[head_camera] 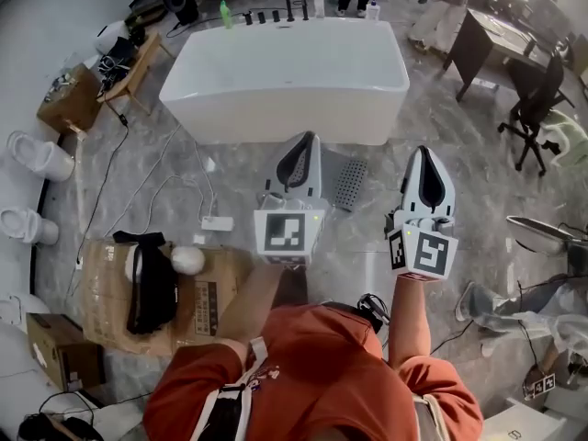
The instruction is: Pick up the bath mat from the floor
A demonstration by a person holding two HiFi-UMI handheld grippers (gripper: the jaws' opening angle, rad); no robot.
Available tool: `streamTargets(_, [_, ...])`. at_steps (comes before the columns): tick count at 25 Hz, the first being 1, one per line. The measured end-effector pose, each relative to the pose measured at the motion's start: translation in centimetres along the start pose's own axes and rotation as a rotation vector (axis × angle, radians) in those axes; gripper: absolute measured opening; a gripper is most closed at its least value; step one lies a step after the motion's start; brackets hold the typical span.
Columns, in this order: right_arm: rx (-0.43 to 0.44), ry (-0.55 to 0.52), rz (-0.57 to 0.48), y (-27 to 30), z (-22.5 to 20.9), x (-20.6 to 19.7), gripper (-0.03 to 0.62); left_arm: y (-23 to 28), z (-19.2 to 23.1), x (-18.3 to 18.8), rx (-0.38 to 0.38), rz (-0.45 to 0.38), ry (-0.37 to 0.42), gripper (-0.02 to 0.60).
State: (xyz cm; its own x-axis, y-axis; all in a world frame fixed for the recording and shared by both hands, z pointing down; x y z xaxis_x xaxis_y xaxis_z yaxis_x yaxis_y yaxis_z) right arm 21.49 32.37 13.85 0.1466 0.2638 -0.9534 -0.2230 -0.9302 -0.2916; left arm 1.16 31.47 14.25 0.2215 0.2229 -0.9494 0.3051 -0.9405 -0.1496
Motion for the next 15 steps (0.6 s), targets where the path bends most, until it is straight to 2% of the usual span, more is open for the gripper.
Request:
streamTargets(8, [0.006, -0.028, 0.006, 6.4, 2.3, -2.0, 0.012, 4.4, 5.1, -2.0, 0.019, -0.012, -0.035, 0.016])
streamTargets(12, [-0.001, -0.037, 0.012, 10.4, 3.8, -3.0, 0.012, 7.1, 8.4, -3.2, 0.016, -0.008, 0.003, 0.015])
streamTargets(15, [0.001, -0.053, 0.020, 13.2, 5.0, -4.0, 0.012, 9.1, 10.6, -4.1, 0.014, -0.013, -0.027, 0.016])
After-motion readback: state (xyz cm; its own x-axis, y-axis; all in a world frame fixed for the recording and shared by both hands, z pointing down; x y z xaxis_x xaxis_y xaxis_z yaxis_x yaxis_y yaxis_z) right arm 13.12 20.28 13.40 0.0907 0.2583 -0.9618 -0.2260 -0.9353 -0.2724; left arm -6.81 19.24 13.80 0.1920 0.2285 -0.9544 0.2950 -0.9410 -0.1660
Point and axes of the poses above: the fingertips, and each gripper's own axes: y forward along the fingers, z to its left, x out of its top, the point moved 5 cm from there along -y, backward along the fingers, and after that the axes turned 7 degrees about y, right-handed, at the moved point
